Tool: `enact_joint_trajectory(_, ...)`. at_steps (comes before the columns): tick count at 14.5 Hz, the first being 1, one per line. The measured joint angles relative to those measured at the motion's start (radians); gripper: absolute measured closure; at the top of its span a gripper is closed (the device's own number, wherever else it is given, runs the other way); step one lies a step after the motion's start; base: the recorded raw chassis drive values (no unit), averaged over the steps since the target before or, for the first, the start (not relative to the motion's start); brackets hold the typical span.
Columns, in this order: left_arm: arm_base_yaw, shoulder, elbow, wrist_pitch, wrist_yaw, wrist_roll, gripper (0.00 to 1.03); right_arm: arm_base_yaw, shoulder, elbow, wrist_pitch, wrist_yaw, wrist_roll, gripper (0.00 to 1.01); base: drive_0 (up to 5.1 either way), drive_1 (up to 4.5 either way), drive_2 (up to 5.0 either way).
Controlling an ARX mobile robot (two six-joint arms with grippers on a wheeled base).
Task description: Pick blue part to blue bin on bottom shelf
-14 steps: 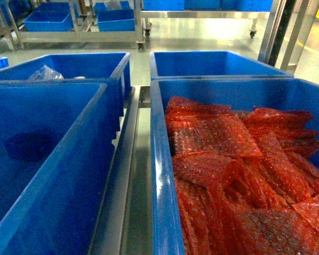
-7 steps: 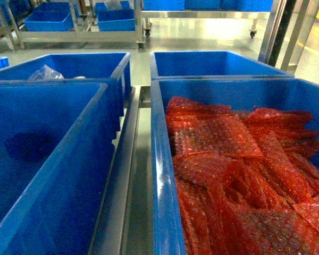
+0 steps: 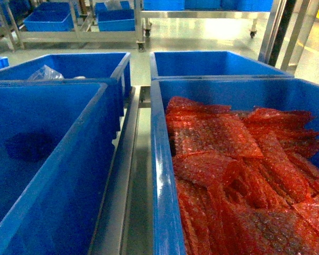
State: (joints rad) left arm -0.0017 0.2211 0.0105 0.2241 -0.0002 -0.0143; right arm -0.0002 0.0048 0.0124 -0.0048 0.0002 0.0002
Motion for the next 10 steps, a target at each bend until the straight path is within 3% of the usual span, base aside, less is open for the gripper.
enact_joint_trajectory(3, 0.0, -0.048, 0.0, -0.05, 0.0, 0.0, 1.01, 0.0, 0.0, 0.0, 0.0, 0.0, 0.0, 0.03, 0.0, 0.0, 0.0)
enact_joint_trajectory(5, 0.0, -0.214, 0.0, -0.229, -0.001, 0.0, 1.01, 0.0, 0.0, 0.0, 0.0, 0.0, 0.0, 0.03, 0.0, 0.0, 0.0)
enact_joint_trajectory(10, 0.0, -0.214, 0.0, -0.228, 0.0, 0.003, 1.01, 0.0, 0.0, 0.0, 0.0, 0.0, 0.0, 0.03, 0.0, 0.0, 0.0)
